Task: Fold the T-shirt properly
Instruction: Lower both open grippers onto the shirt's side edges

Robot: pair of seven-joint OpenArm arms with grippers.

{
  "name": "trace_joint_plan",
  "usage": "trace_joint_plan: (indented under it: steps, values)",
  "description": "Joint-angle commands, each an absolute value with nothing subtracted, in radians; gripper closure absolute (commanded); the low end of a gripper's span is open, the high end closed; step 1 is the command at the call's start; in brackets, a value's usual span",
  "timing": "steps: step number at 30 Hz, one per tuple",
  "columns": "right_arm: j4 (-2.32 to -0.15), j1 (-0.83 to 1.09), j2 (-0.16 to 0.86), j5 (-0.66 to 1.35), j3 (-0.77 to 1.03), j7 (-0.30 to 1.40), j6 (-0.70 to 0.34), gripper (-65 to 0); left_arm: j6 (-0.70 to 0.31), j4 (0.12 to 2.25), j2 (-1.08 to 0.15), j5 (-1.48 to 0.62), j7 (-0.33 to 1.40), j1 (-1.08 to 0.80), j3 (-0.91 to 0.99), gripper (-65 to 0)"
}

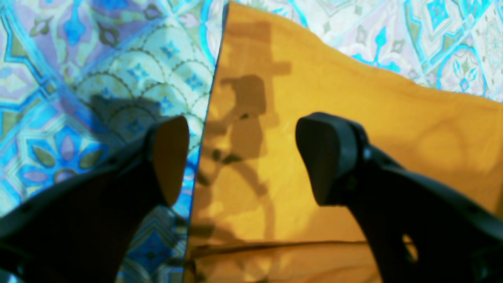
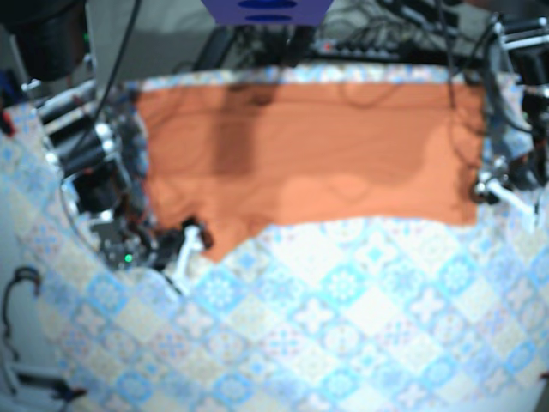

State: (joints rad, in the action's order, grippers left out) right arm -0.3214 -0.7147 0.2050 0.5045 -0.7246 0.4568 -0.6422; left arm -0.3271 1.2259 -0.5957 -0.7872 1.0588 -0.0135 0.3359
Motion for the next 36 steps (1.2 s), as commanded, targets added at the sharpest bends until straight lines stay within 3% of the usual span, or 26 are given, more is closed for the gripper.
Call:
trace_joint_plan:
  steps: [1, 7, 13, 22, 29, 36]
  values:
    - [-0.323, -0.720, 0.191, 0.501, -0.727, 0.503, -0.661, -36.0, -0.331, 1.242, -0.624, -0.797, 1.047, 0.001, 0.346, -45.8]
    - [-0.326, -0.708, 0.189, 0.501, -0.783, 0.506, -0.661, -35.7, -0.329, 1.242, -0.624, -0.797, 1.047, 0.001, 0.344, -45.8]
    - [-0.326, -0.708, 0.189, 0.504, -0.819, 0.501, -0.661, -24.7, -0.329, 1.242, -0.624, -0.797, 1.047, 0.001, 0.344, -45.8]
    - [-0.326, -0.708, 0.189, 0.503, -0.823, 0.501, -0.661, -21.9, -0.329, 1.242, -0.622, -0.797, 1.047, 0.001, 0.343, -45.8]
    - [-0.326, -0.708, 0.189, 0.501, -0.825, 0.499, -0.661, -4.2, -0.329, 1.242, -0.619, -0.796, 1.047, 0.001, 0.341, -45.8]
    - [-0.326, -0.707, 0.188, 0.499, -0.826, 0.496, -0.661, -4.0, -0.329, 1.236, -0.616, -0.796, 1.047, -0.013, 0.340, -46.2]
